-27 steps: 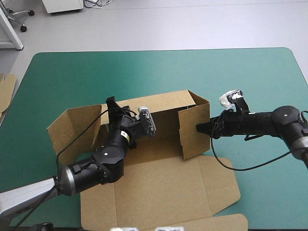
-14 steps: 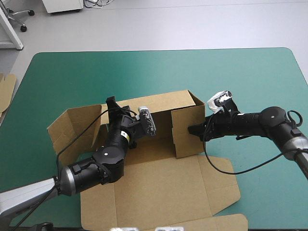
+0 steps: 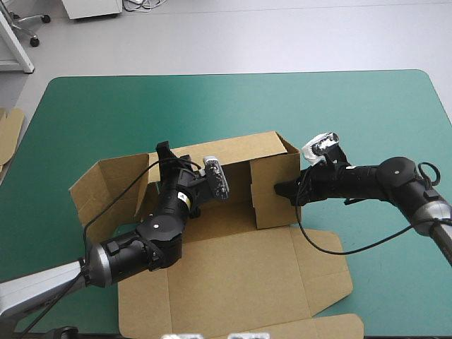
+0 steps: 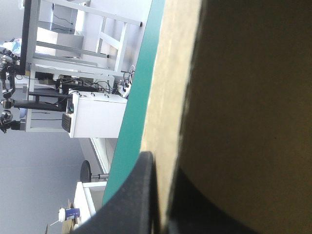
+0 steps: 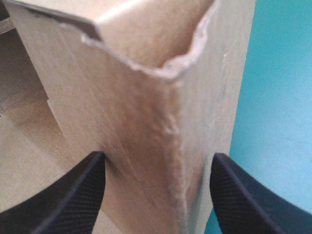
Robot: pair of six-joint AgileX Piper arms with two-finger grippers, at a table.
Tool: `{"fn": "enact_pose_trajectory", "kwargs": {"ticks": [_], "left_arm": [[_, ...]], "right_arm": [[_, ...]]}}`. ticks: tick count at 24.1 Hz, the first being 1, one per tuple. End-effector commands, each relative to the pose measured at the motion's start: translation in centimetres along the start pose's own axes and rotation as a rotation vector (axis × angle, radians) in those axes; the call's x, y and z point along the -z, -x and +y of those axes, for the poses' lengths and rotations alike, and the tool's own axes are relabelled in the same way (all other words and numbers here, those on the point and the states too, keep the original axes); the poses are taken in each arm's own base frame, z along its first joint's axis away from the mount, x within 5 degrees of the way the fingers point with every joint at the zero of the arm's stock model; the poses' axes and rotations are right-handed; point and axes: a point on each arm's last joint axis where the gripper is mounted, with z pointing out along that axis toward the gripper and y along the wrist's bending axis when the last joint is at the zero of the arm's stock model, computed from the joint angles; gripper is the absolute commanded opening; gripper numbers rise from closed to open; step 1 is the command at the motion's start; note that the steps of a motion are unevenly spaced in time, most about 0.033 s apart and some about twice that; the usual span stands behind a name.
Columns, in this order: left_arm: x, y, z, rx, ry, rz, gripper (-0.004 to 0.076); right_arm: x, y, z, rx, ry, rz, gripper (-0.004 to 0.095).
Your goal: Fold the box
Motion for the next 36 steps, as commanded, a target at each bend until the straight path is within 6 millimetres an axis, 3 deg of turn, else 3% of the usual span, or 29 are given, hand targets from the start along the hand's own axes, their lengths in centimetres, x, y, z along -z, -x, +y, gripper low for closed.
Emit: {"fn": "enact_pose_trajectory", "kwargs": {"ticks": [1,7,16,26,32,36], "left_arm": [[0.3,-0.2,1.3,0.077,0.026,-0.008,-0.0014],[-0.1,-0.6,1.6,0.092,0.041,0.017,-0.0014],[-0.1,-0.6,1.6,0.101,0.036,0.007,-0.0014],[-0.1,-0.6,1.6,0.106,0.036,0.007,-0.0014],[-0.1,-0.6,1.6,0.106,0.036,0.007,-0.0014],[-0.1,-0.6,1.7,0.104,0.041,0.006,-0.0014]], "right_arm": [[0.5,1.3,1.0,-0.002,0.000,-0.080,0.0579],[-1.0,1.6,2.7,0.081,-0.053,-0.067,0.0552],[-2.1,1.5,3.8,0.126,-0.169,-0.041,0.0552],[-1.7,3.2,2.6,0.060,-0.350,-0.225,0.0529],[-2.4,2.9,2.4,0.004,-0.340,-0.213,0.0521],[-3.5,2.8,3.8,0.037,-0.307,-0.207,0.0521]]}}
